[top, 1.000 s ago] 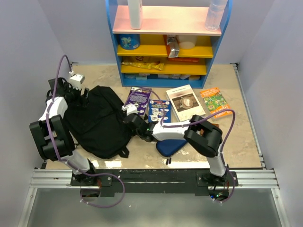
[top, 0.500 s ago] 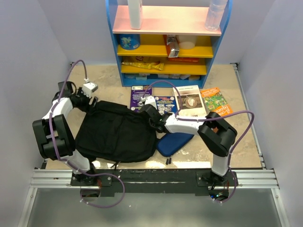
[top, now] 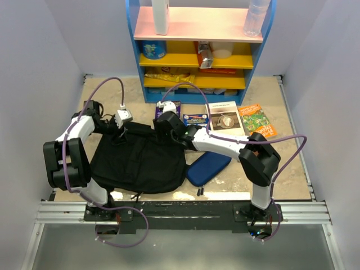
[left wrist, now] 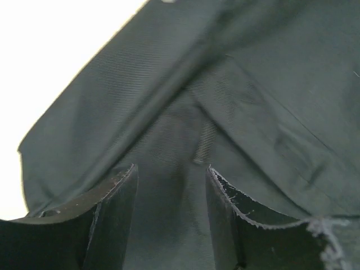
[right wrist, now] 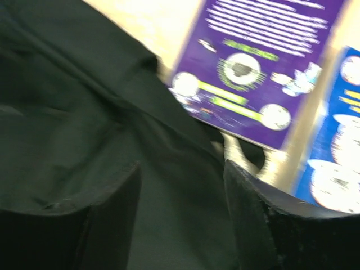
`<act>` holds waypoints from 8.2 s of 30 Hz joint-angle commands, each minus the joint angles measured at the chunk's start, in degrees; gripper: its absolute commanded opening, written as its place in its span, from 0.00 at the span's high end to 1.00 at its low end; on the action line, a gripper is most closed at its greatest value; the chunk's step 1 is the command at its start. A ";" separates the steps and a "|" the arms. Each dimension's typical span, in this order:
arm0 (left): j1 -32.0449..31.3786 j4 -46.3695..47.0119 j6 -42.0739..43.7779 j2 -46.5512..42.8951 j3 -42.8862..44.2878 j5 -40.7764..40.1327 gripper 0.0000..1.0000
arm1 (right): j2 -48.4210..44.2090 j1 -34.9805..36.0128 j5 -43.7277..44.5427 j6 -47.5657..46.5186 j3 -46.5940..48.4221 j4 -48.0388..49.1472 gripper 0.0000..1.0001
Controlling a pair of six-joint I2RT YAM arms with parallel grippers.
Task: Pack the student bag
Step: Move the student bag to the center of the board, then unzip the student bag at the center of the board.
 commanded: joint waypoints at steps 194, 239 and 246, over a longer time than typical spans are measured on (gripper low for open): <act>2.59 -29.35 62.61 2.02 7.03 7.24 0.64 | 22.24 -8.42 -1.32 -33.88 15.62 21.23 1.00; -0.22 -24.95 62.35 8.79 9.23 6.80 1.00 | 22.41 -7.98 -1.94 -34.67 17.37 18.60 1.00; 0.56 -32.78 64.72 4.66 6.51 2.42 1.00 | 26.45 -9.21 4.46 -33.89 22.30 14.91 1.00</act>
